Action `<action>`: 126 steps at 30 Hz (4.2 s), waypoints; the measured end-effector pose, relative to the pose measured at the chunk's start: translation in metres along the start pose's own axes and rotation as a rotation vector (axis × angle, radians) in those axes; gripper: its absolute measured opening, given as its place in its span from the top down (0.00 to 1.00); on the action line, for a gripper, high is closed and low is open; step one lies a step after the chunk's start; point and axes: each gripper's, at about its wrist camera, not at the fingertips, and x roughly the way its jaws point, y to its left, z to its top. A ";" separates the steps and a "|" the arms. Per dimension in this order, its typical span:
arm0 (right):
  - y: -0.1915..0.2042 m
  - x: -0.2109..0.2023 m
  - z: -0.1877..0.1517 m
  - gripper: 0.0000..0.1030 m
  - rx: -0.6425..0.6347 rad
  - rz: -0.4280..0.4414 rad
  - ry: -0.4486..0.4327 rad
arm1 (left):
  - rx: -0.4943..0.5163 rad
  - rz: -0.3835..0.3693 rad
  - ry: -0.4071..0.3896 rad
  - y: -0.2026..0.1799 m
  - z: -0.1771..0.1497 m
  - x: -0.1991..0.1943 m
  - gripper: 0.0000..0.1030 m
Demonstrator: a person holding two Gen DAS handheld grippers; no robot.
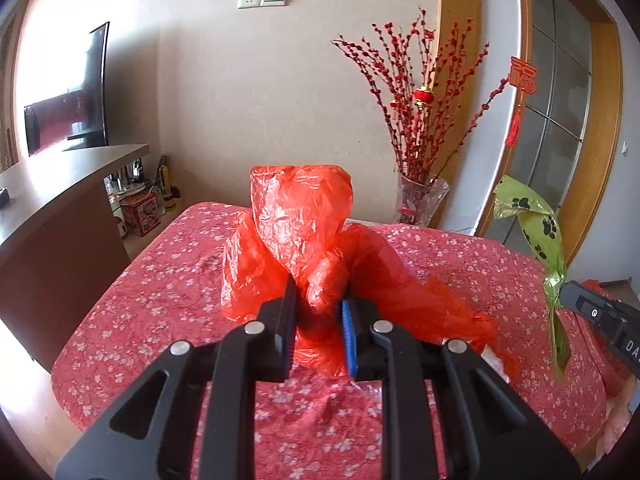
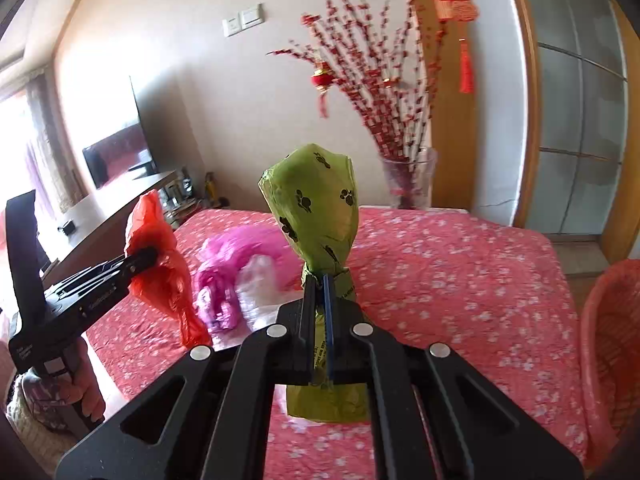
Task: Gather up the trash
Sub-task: 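Carry the green paw-print bag and red bag over the wastebasket with both grippers, then open both grippers to drop the green and red bags into the wastebasket, then grasp the red bag with the right gripper while the left gripper grasps a clear bag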
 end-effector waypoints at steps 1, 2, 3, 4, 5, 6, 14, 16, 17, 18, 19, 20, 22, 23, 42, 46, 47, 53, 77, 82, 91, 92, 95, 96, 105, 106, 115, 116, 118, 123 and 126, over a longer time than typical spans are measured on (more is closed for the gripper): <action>-0.004 -0.002 0.001 0.96 0.007 -0.010 -0.004 | 0.007 -0.008 0.000 -0.005 0.001 0.001 0.81; -0.012 -0.004 0.002 0.96 0.018 -0.025 -0.009 | 0.016 -0.020 0.000 -0.012 0.002 0.002 0.81; -0.017 -0.006 0.002 0.96 0.026 -0.036 -0.013 | 0.024 -0.031 0.000 -0.019 0.003 0.003 0.81; -0.024 -0.008 0.003 0.96 0.036 -0.049 -0.017 | 0.033 -0.046 0.000 -0.026 0.004 0.004 0.81; -0.029 -0.010 0.002 0.96 0.043 -0.058 -0.020 | 0.041 -0.057 -0.001 -0.033 0.005 0.005 0.81; -0.036 -0.012 0.002 0.96 0.056 -0.072 -0.024 | 0.050 -0.067 -0.002 -0.039 0.006 0.004 0.81; -0.077 -0.030 -0.004 0.96 0.116 -0.151 -0.048 | 0.116 -0.169 0.005 -0.095 0.011 0.009 0.81; -0.086 -0.036 -0.006 0.96 0.128 -0.167 -0.054 | 0.129 -0.192 0.010 -0.108 0.009 0.009 0.81; -0.091 -0.039 -0.006 0.96 0.133 -0.178 -0.058 | 0.137 -0.205 0.011 -0.115 0.009 0.010 0.81; -0.096 -0.042 -0.006 0.96 0.138 -0.187 -0.062 | 0.145 -0.216 0.013 -0.122 0.008 0.011 0.81; -0.099 -0.044 -0.006 0.96 0.142 -0.195 -0.065 | 0.154 -0.229 0.014 -0.130 0.008 0.011 0.81; -0.103 -0.047 -0.006 0.96 0.147 -0.203 -0.069 | 0.161 -0.239 0.016 -0.138 0.008 0.013 0.81; -0.113 -0.054 -0.007 0.96 0.159 -0.223 -0.078 | 0.175 -0.259 0.019 -0.151 0.008 0.014 0.81; -0.118 -0.056 -0.007 0.96 0.164 -0.232 -0.082 | 0.184 -0.270 0.020 -0.158 0.008 0.015 0.81; -0.212 -0.121 -0.024 0.96 0.306 -0.412 -0.157 | 0.295 -0.502 0.074 -0.284 -0.001 0.025 0.81; -0.232 -0.136 -0.031 0.96 0.348 -0.451 -0.172 | 0.316 -0.552 0.093 -0.309 -0.006 0.026 0.81; -0.236 -0.138 -0.032 0.96 0.358 -0.459 -0.175 | 0.322 -0.564 0.097 -0.316 -0.008 0.026 0.81; -0.258 -0.151 -0.041 0.96 0.401 -0.499 -0.181 | 0.356 -0.626 0.118 -0.352 -0.015 0.030 0.81; -0.306 -0.164 -0.064 0.72 0.521 -0.539 -0.174 | 0.423 -0.672 0.235 -0.411 -0.053 0.061 0.58; -0.301 -0.164 -0.063 0.72 0.507 -0.555 -0.167 | 0.402 -0.638 0.231 -0.393 -0.051 0.061 0.58; -0.254 -0.140 -0.049 0.57 0.354 -0.505 -0.136 | 0.333 -0.482 0.129 -0.308 -0.032 0.040 0.55; -0.247 -0.135 -0.047 0.57 0.339 -0.490 -0.133 | 0.319 -0.452 0.114 -0.294 -0.029 0.038 0.55; -0.223 -0.118 -0.039 0.57 0.296 -0.427 -0.118 | 0.273 -0.371 0.075 -0.254 -0.019 0.032 0.55; -0.212 -0.109 -0.036 0.57 0.274 -0.396 -0.108 | 0.259 -0.344 0.064 -0.240 -0.016 0.030 0.54; -0.120 -0.028 -0.026 0.57 0.115 -0.171 0.021 | 0.152 -0.081 0.027 -0.116 -0.007 0.022 0.53; -0.110 -0.018 -0.025 0.57 0.098 -0.144 0.038 | 0.140 -0.065 0.031 -0.108 -0.006 0.023 0.53; -0.038 0.051 -0.021 0.63 -0.002 0.013 0.165 | 0.044 0.021 0.038 -0.048 -0.002 0.022 0.53; -0.034 0.055 -0.022 0.63 -0.009 0.016 0.172 | 0.038 0.023 0.039 -0.044 -0.001 0.022 0.53; -0.027 0.067 -0.025 0.63 -0.020 0.017 0.199 | 0.030 0.022 0.042 -0.040 -0.002 0.022 0.53; -0.021 0.091 -0.032 0.63 -0.019 0.026 0.270 | 0.026 0.010 0.054 -0.040 -0.006 0.026 0.53; -0.019 0.099 -0.037 0.75 -0.033 0.019 0.298 | 0.029 -0.003 0.062 -0.044 -0.008 0.028 0.53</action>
